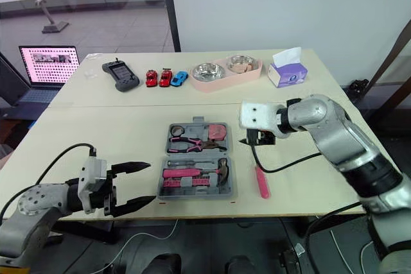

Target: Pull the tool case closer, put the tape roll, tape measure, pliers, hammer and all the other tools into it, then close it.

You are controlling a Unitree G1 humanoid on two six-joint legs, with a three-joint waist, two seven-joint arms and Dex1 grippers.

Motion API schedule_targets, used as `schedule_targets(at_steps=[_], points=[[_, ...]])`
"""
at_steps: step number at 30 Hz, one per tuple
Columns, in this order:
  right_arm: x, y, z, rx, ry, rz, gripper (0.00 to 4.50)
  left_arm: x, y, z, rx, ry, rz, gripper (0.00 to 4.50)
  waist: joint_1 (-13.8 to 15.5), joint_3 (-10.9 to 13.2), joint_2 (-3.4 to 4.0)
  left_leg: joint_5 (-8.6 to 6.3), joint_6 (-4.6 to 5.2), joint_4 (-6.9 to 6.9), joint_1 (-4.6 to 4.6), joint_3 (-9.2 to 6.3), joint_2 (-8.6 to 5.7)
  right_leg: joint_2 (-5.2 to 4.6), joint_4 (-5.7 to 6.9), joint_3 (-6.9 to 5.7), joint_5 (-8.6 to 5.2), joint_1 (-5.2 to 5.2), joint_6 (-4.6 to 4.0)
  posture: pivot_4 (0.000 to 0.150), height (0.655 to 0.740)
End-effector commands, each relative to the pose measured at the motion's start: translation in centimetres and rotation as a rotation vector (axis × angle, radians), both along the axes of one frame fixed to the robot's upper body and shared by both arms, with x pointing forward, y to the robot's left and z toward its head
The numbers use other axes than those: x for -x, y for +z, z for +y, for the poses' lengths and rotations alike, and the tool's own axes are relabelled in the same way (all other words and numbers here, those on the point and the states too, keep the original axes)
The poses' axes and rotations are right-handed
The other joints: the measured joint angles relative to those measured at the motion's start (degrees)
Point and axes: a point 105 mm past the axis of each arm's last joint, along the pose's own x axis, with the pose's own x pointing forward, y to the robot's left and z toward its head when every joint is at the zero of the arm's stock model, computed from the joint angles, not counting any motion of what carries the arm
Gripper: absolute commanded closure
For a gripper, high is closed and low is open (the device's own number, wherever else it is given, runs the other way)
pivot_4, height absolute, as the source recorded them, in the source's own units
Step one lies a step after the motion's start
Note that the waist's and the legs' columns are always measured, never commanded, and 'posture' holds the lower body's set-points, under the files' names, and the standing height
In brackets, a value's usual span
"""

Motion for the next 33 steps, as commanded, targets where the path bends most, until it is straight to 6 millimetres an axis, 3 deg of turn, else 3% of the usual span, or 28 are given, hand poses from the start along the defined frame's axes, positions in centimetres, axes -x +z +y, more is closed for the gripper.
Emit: schedule_targets(at_steps=[1, 9, 20, 23, 27, 33], points=[[0.3, -1.8, 0.0, 0.312, 0.315, -0.062, 1.15, 0.1, 1.1, -0.1, 0.006, -0.028, -0.046, 0.0, -0.1, 0.0, 0.01, 0.0, 0.0, 0.02, 0.0, 0.02, 0.0, -0.01, 0.01, 0.0, 0.0, -0.01, 0.0, 0.15, 0.74], [0.1, -5.5, -1.0, 0.558, 0.535, -0.037, 1.15, 0.2, 1.3, -0.1, 0.008, -0.024, -0.06, 0.0, -0.2, 0.0, 0.01, 0.03, -0.06, 0.12, -0.01, 0.0, 0.02, 0.02, 0.04, 0.0, 0.0, 0.03, 0.0, 0.15, 0.74], [-0.4, -9.1, -1.0, 0.697, 0.642, -0.017, 1.15, 0.0, 1.2, -0.4, 0.02, -0.005, -0.068, 0.0, 0.0, 0.0, 0.01, 0.17, -0.31, 0.22, 0.0, -0.01, 0.03, 0.05, 0.11, -0.01, 0.0, 0.06, 0.0, 0.15, 0.74], [-0.3, -9.8, -1.0, 0.709, 0.664, -0.004, 1.99, -0.1, 1.2, -0.5, 0.022, 0.0, -0.071, 0.0, 0.1, 0.0, 0.01, 0.18, -0.32, 0.23, 0.0, -0.01, 0.02, 0.04, 0.12, -0.01, 0.0, 0.06, 0.0, 0.15, 0.74], [-0.5, -10.1, -0.7, 0.717, 0.673, -0.017, 3.87, -0.1, 1.2, -0.4, 0.023, 0.007, -0.072, 0.0, -0.2, 0.0, -0.01, 0.18, -0.32, 0.3, 0.03, -0.04, 0.03, 0.06, 0.14, -0.04, 0.0, 0.11, 0.0, 0.15, 0.74], [-2.0, -7.6, 0.0, 0.648, 0.595, -0.091, 4.12, -0.2, 1.0, -0.4, 0.024, 0.009, -0.071, 0.0, -1.3, 0.0, -0.01, 0.18, -0.32, 0.3, 0.08, -0.06, 0.07, 0.13, 0.17, -0.04, 0.01, 0.15, -0.01, 0.15, 0.74]])
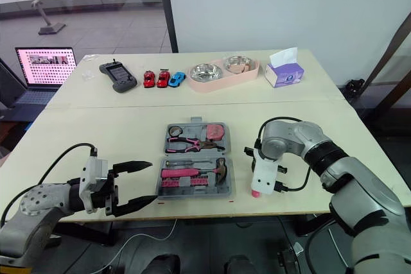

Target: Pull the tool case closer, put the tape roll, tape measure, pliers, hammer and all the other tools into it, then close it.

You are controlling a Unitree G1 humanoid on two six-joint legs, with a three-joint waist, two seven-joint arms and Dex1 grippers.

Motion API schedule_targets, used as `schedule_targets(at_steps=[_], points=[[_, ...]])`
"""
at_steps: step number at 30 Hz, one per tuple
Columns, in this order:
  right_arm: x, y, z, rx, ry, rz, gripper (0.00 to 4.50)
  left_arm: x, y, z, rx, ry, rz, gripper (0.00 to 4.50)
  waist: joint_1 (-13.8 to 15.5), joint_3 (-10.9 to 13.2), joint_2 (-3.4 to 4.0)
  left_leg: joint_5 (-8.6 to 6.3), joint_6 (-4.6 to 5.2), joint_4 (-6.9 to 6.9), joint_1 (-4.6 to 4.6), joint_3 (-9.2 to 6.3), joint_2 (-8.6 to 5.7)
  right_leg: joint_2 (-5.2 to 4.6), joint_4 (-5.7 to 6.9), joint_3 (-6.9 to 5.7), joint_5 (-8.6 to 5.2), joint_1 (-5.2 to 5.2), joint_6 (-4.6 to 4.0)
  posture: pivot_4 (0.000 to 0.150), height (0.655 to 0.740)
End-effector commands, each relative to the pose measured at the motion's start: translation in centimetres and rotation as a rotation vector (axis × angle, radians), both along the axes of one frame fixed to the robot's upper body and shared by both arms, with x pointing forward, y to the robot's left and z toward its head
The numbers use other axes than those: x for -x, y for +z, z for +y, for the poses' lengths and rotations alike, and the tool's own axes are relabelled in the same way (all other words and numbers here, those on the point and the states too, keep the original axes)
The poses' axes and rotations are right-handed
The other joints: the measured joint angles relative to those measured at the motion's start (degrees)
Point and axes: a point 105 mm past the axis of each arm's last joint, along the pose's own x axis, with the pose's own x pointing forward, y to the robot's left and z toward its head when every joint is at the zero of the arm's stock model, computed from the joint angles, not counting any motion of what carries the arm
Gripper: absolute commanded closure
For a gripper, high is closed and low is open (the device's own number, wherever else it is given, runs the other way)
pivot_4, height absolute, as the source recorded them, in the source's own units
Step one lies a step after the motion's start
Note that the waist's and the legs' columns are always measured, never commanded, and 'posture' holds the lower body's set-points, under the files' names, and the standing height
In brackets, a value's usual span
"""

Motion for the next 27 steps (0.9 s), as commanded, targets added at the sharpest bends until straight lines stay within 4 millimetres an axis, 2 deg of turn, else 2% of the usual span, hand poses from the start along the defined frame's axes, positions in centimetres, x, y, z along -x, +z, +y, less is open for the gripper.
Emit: schedule_targets(at_steps=[1, 4, 8, 10, 11, 13, 15, 17, 18, 20, 22, 24, 27], points=[[-1.2, 3.3, 1.1, -0.129, -0.053, -0.071, 4.12, 0.0, 0.5, -0.1, 0.006, -0.007, -0.036, 0.0, -0.1, 0.0, 0.02, 0.0, 0.0, 0.0, 0.0, 0.01, 0.0, 0.0, 0.0, 0.0, 0.0, 0.0, 0.0, 0.15, 0.74], [-0.5, 5.4, 0.9, -0.231, -0.205, -0.014, 4.12, -0.1, 0.4, -0.1, 0.01, -0.005, -0.036, 0.0, -0.1, 0.0, 0.07, 0.0, 0.0, -0.01, -0.04, 0.01, -0.01, -0.03, 0.0, 0.0, 0.0, -0.02, 0.0, 0.15, 0.74], [2.7, 9.4, 1.4, -0.544, -0.727, 0.29, 4.12, -0.2, 0.0, -0.4, 0.022, -0.005, -0.031, 0.0, 1.3, 0.0, 0.07, -0.02, 0.04, 0.05, -0.11, -0.03, 0.0, -0.08, -0.09, -0.06, 0.0, 0.07, 0.0, 0.15, 0.74], [3.4, 10.3, 1.7, -0.623, -0.885, 0.355, 4.12, -0.1, -0.1, -0.4, 0.026, -0.005, -0.03, 0.0, 1.4, 0.0, 0.08, -0.03, 0.05, 0.12, -0.11, -0.05, 0.0, -0.08, -0.07, -0.07, 0.0, 0.09, 0.0, 0.15, 0.74], [3.3, 10.8, 1.7, -0.693, -1.083, 0.424, 4.12, -0.2, -0.2, -0.4, 0.027, -0.004, -0.028, 0.0, 1.4, 0.0, 0.08, -0.08, 0.14, 0.11, -0.09, -0.06, 0.0, -0.07, -0.06, -0.07, 0.01, 0.09, -0.01, 0.15, 0.74], [3.1, 11.8, 2.3, -0.881, -1.555, 0.667, 4.12, -0.3, -0.3, -0.4, 0.031, -0.004, -0.026, 0.0, 1.4, 0.0, 0.08, -0.23, 0.41, 0.14, -0.07, -0.11, 0.0, -0.05, -0.02, -0.08, 0.02, 0.09, -0.03, 0.15, 0.74], [2.5, 12.0, 2.7, -0.958, -1.804, 0.834, 4.12, -0.4, -0.3, -0.4, 0.033, -0.004, -0.026, 0.0, 1.4, 0.0, 0.08, -0.23, 0.41, 0.13, -0.07, -0.11, -0.01, -0.04, 0.02, -0.07, 0.04, 0.04, -0.07, 0.15, 0.74], [-0.3, 10.1, 0.0, -1.035, -2.103, 0.84, 4.12, -0.5, -0.4, -0.5, 0.035, -0.01, -0.025, 0.0, 1.4, 0.0, 0.06, -0.23, 0.41, 0.09, -0.1, -0.11, -0.04, -0.04, 0.02, -0.08, 0.04, -0.02, -0.07, 0.15, 0.74], [-0.9, 9.0, -1.1, -1.047, -2.208, 0.828, 4.12, -0.6, -0.4, -0.6, 0.035, -0.012, -0.024, 0.0, 1.6, 0.0, 0.04, -0.23, 0.41, 0.09, -0.1, -0.11, -0.04, -0.04, 0.0, -0.09, 0.04, -0.01, -0.07, 0.15, 0.74], [-1.7, 7.8, -2.3, -1.07, -2.336, 0.776, 4.12, -0.6, -0.4, -0.6, 0.035, -0.015, -0.025, 0.0, 2.1, 0.0, 0.03, -0.23, 0.41, 0.1, -0.17, -0.11, -0.15, -0.18, -0.06, -0.11, 0.03, -0.01, -0.06, 0.15, 0.74], [-2.3, 6.5, -3.6, -1.137, -2.432, 0.621, 4.12, -0.5, -0.4, -0.6, 0.035, -0.017, -0.025, 0.0, 2.0, 0.0, 0.05, -0.23, 0.41, 0.11, -0.48, -0.07, -0.28, -0.29, -0.06, -0.1, 0.04, -0.33, -0.03, 0.15, 0.74], [-2.6, 5.5, -4.0, -1.203, -2.48, 0.526, 4.12, -0.5, -0.5, -0.5, 0.034, -0.018, -0.025, 0.0, 1.4, 0.0, 0.04, -0.21, 0.36, 0.27, -1.02, -0.07, -0.27, -0.25, 0.14, -0.09, 0.08, -0.94, 0.03, 0.15, 0.74], [-2.6, 4.2, -3.0, -1.303, -2.498, 0.468, 4.12, -0.4, -0.5, -0.4, 0.03, -0.016, -0.025, 0.0, 0.5, 0.0, 0.06, -0.01, 0.02, 0.2, -1.05, 0.01, -0.2, -0.17, 0.21, -0.07, 0.08, -1.01, 0.03, 0.15, 0.74]])
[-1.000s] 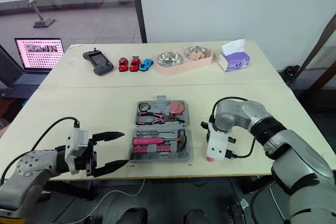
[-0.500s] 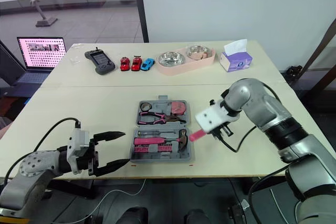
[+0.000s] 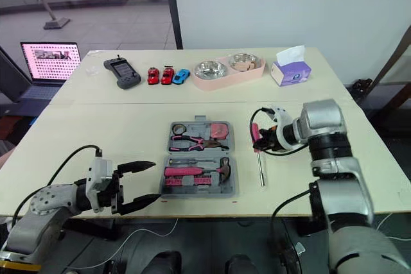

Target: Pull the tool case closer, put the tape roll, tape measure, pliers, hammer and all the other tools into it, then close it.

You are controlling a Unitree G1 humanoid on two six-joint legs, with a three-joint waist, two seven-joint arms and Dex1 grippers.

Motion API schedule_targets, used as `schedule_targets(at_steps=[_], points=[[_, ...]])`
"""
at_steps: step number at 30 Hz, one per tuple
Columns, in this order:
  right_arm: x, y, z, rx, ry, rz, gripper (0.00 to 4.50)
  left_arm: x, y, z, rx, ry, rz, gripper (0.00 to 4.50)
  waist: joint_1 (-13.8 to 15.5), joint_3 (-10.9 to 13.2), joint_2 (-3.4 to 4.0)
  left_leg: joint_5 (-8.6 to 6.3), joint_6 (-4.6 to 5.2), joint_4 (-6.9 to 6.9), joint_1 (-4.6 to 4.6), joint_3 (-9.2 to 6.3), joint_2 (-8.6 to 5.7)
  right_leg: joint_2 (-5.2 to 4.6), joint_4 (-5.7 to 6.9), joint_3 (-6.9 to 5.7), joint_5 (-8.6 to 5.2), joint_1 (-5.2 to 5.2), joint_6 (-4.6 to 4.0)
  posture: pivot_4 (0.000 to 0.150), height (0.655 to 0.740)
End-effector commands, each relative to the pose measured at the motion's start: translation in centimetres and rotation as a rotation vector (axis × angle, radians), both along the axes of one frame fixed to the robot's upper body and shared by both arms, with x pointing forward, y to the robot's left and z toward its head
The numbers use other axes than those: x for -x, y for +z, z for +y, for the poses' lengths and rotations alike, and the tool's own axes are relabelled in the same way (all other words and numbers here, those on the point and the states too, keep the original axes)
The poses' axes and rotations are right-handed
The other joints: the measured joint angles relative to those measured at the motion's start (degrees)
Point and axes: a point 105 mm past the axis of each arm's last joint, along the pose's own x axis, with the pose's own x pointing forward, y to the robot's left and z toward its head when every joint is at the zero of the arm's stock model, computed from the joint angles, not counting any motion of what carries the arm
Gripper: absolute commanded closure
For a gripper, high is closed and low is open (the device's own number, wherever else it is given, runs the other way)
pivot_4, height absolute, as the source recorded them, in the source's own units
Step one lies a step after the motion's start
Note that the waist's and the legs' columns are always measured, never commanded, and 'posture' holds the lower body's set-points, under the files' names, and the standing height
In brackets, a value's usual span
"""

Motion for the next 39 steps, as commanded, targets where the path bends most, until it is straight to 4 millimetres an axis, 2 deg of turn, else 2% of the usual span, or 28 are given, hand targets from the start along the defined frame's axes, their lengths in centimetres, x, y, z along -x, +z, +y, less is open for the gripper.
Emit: schedule_targets(at_steps=[1, 6, 8, 9, 11, 13, 15, 18, 23, 27, 31, 35, 39], points=[[-0.5, 0.9, 0.7, 0.033, -0.083, -0.131, 4.12, 0.3, 0.6, 0.0, -0.009, -0.01, -0.036, 0.0, -0.7, 0.0, 0.01, 0.0, 0.0, 0.02, 0.0, 0.0, 0.05, 0.05, 0.03, 0.0, 0.0, 0.0, 0.0, 0.15, 0.74], [1.0, -1.7, 1.9, 0.061, -0.155, -0.152, 4.12, 0.2, 0.7, 0.3, -0.015, 0.002, -0.041, 0.0, -1.0, 0.0, 0.04, 0.04, -0.06, 0.02, 0.06, -0.03, 0.11, 0.14, 0.18, 0.01, 0.0, 0.0, 0.0, 0.15, 0.74], [1.7, -2.6, 1.9, 0.067, -0.181, -0.141, 3.11, 0.2, 0.7, 0.3, -0.017, 0.004, -0.042, 0.0, -0.9, 0.0, 0.04, 0.04, -0.07, 0.03, 0.07, -0.03, 0.1, 0.13, 0.19, 0.01, 0.0, 0.01, 0.0, 0.15, 0.74], [1.9, -2.9, 2.0, 0.061, -0.188, -0.138, 2.83, 0.2, 0.7, 0.4, -0.018, 0.004, -0.042, 0.0, -0.9, 0.0, 0.04, 0.04, -0.07, 0.03, 0.07, -0.05, 0.1, 0.12, 0.19, 0.01, 0.0, 0.01, -0.01, 0.15, 0.74], [2.1, -2.8, 1.9, 0.077, -0.194, -0.153, 1.86, 0.2, 0.7, 0.4, -0.021, 0.003, -0.042, 0.0, -1.0, 0.0, 0.06, 0.04, -0.07, 0.02, 0.09, -0.05, 0.09, 0.12, 0.19, 0.01, 0.0, 0.02, 0.0, 0.15, 0.74], [2.1, -1.8, 1.9, 0.079, -0.191, -0.208, 0.89, 0.3, 0.7, 0.4, -0.024, -0.002, -0.042, 0.0, -0.9, 0.0, 0.06, 0.03, -0.05, 0.02, 0.14, -0.06, 0.09, 0.13, 0.25, 0.01, 0.0, 0.05, -0.01, 0.15, 0.74], [2.2, 0.1, 2.3, 0.082, -0.16, -0.302, 0.06, 0.4, 0.7, 0.4, -0.025, -0.005, -0.041, 0.0, -0.9, 0.0, 0.06, 0.01, -0.01, 0.02, 0.13, -0.09, 0.09, 0.12, 0.29, 0.01, 0.0, 0.04, 0.0, 0.15, 0.74], [3.4, 2.3, 3.1, 0.204, -0.045, -0.505, 0.06, 0.4, 0.7, 0.7, -0.029, -0.005, -0.037, 0.0, -0.9, 0.0, 0.07, -0.03, 0.05, -0.03, 0.12, -0.08, 0.08, 0.12, 0.33, 0.02, 0.0, -0.02, -0.01, 0.15, 0.74], [5.9, 2.8, 4.2, 0.34, 0.0, -0.792, 0.06, 0.3, 0.8, 0.6, -0.03, -0.008, -0.033, 0.0, -1.0, -0.1, 0.06, -0.1, 0.18, -0.07, 0.13, -0.14, 0.13, 0.19, 0.35, 0.01, -0.01, -0.04, -0.02, 0.15, 0.74], [6.8, 0.9, 4.0, 0.361, -0.09, -0.852, 0.06, 0.1, 0.9, 0.6, -0.035, -0.017, -0.029, 0.0, -1.0, -0.1, 0.05, -0.1, 0.17, 0.02, 0.14, -0.09, 0.12, 0.17, 0.36, 0.04, -0.01, -0.02, -0.02, 0.15, 0.74], [6.4, -0.6, 3.9, 0.346, -0.169, -0.864, 0.06, -0.2, 1.2, 0.5, -0.037, -0.024, -0.032, 0.0, -0.9, -0.1, 0.04, -0.07, 0.14, 0.02, 0.17, -0.1, 0.12, 0.17, 0.39, 0.04, -0.01, 0.0, -0.02, 0.15, 0.74], [5.8, -4.3, 3.9, 0.372, -0.197, -0.786, 0.06, -0.5, 1.5, 0.5, -0.046, -0.039, -0.037, 0.0, -0.9, -0.1, 0.02, -0.06, 0.11, -0.01, 0.21, -0.1, 0.12, 0.19, 0.4, 0.04, -0.01, 0.02, -0.02, 0.15, 0.74], [5.6, -5.8, 4.0, 0.363, -0.218, -0.769, 0.06, -0.7, 1.8, 0.4, -0.047, -0.041, -0.042, 0.0, -1.0, -0.1, 0.04, -0.05, 0.1, -0.04, 0.21, -0.09, 0.12, 0.18, 0.41, 0.04, -0.01, 0.0, -0.02, 0.15, 0.74]])
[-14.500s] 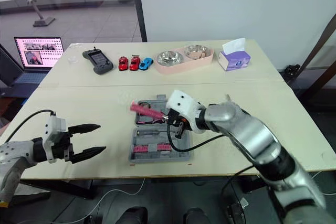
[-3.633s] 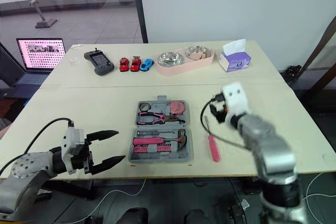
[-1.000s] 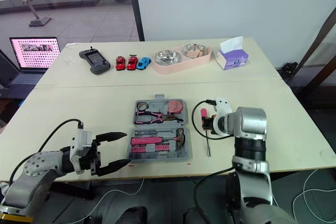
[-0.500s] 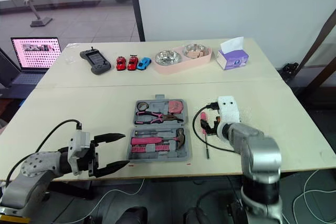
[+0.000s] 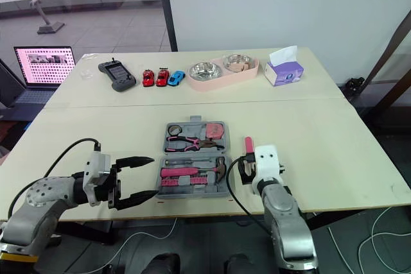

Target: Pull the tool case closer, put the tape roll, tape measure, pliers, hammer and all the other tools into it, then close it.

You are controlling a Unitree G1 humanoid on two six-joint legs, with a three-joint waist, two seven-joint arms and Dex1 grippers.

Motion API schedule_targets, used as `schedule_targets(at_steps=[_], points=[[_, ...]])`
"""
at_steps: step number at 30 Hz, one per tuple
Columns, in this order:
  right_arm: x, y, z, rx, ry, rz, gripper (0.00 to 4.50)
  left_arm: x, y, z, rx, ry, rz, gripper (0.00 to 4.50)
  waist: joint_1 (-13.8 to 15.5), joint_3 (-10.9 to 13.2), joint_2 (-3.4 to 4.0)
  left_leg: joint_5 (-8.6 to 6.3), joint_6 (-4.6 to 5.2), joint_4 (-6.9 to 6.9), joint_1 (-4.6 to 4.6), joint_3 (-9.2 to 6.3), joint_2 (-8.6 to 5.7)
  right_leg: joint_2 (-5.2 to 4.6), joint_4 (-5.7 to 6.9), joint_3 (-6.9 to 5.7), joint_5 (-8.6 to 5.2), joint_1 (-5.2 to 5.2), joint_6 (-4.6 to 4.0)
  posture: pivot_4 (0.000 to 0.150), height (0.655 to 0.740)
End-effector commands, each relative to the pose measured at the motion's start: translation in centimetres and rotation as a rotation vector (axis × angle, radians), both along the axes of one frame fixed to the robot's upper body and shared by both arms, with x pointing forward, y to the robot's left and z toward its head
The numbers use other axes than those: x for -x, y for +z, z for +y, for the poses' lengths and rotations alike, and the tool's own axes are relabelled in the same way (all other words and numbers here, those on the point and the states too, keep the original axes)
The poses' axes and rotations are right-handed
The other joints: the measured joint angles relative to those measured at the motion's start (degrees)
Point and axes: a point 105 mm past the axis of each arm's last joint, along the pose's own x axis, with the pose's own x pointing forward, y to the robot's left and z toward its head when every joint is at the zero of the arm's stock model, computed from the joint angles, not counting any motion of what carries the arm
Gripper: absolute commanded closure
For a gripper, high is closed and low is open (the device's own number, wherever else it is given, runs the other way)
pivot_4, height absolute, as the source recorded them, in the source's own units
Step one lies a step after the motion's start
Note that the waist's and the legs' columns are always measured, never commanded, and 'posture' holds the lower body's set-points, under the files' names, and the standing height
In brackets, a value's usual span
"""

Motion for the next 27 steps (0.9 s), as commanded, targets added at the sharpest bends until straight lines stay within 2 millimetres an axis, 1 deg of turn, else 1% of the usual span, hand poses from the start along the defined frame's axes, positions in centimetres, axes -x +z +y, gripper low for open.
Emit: schedule_targets(at_steps=[1, 5, 12, 15, 16, 17, 19, 21, 22, 25, 27], points=[[-0.4, 0.5, 0.1, -0.011, -0.016, -0.056, 0.06, 0.0, 0.7, 0.0, -0.007, -0.012, -0.022, 0.0, 0.0, 0.0, 0.0, 0.01, -0.02, 0.0, 0.0, 0.0, 0.0, 0.0, 0.0, 0.0, 0.0, 0.0, 0.0, 0.15, 0.74], [-0.7, -0.5, -0.3, -0.017, -0.048, -0.048, 0.06, 0.0, 0.8, 0.1, -0.011, -0.009, -0.025, 0.0, 0.0, 0.0, 0.0, 0.05, -0.08, 0.0, 0.01, -0.01, 0.01, 0.01, 0.02, 0.0, 0.0, 0.0, 0.0, 0.15, 0.74], [-1.7, -0.7, -0.7, -0.021, -0.067, -0.06, 0.06, 0.0, 1.0, 0.1, -0.014, -0.001, -0.028, 0.0, 0.0, 0.0, 0.0, 0.07, -0.12, 0.01, 0.05, -0.01, 0.01, 0.0, 0.05, 0.0, 0.0, 0.03, 0.0, 0.15, 0.74], [-2.2, -1.0, -1.1, -0.019, -0.084, -0.042, 0.87, 0.0, 1.0, 0.2, -0.014, 0.001, -0.028, 0.0, 0.0, 0.0, 0.0, 0.07, -0.13, 0.01, 0.09, -0.01, 0.0, 0.0, 0.07, 0.0, 0.0, 0.06, 0.0, 0.15, 0.74], [-2.2, -1.1, -1.2, -0.018, -0.086, -0.039, 1.33, 0.0, 1.0, 0.2, -0.014, 0.001, -0.028, 0.0, 0.1, 0.0, 0.0, 0.07, -0.13, 0.01, 0.1, -0.01, 0.0, 0.0, 0.08, 0.0, 0.0, 0.08, 0.0, 0.15, 0.74], [-2.2, -1.2, -1.2, -0.022, -0.086, -0.038, 1.92, 0.1, 1.0, 0.2, -0.014, 0.001, -0.028, 0.0, 0.2, 0.0, 0.0, 0.07, -0.13, 0.02, 0.11, -0.02, 0.0, 0.0, 0.08, 0.0, 0.0, 0.09, 0.0, 0.15, 0.74], [-2.2, -1.2, -1.0, -0.024, -0.077, -0.041, 2.83, 0.1, 1.0, 0.2, -0.015, 0.002, -0.028, 0.0, 0.3, 0.0, 0.0, 0.08, -0.14, 0.03, 0.1, -0.02, 0.0, -0.02, 0.08, 0.0, 0.0, 0.1, 0.0, 0.15, 0.74], [-2.1, -1.1, -0.8, -0.024, -0.067, -0.044, 3.88, 0.1, 1.0, 0.2, -0.014, 0.004, -0.028, 0.0, 0.4, 0.0, 0.0, 0.08, -0.14, 0.04, 0.1, -0.02, -0.01, -0.03, 0.08, 0.0, 0.0, 0.1, 0.0, 0.15, 0.74], [-2.0, -1.1, -0.8, -0.021, -0.067, -0.046, 4.12, 0.1, 1.0, 0.2, -0.014, 0.005, -0.029, 0.0, 0.4, 0.0, 0.0, 0.08, -0.14, 0.04, 0.1, -0.02, -0.01, -0.03, 0.08, 0.0, 0.0, 0.11, 0.0, 0.15, 0.74], [-2.0, -0.4, -0.7, -0.017, -0.066, -0.066, 4.11, 0.1, 1.0, 0.2, -0.014, 0.009, -0.029, 0.0, 0.4, 0.0, 0.0, 0.08, -0.14, 0.04, 0.11, -0.02, -0.01, -0.02, 0.08, -0.01, 0.0, 0.11, 0.0, 0.15, 0.74], [-2.1, 0.7, -0.6, -0.001, -0.056, -0.098, 4.11, 0.1, 1.0, 0.3, -0.014, 0.014, -0.031, 0.0, 0.3, 0.0, 0.0, 0.08, -0.14, 0.05, 0.1, -0.02, -0.01, -0.02, 0.08, 0.0, 0.0, 0.1, 0.0, 0.15, 0.74]])
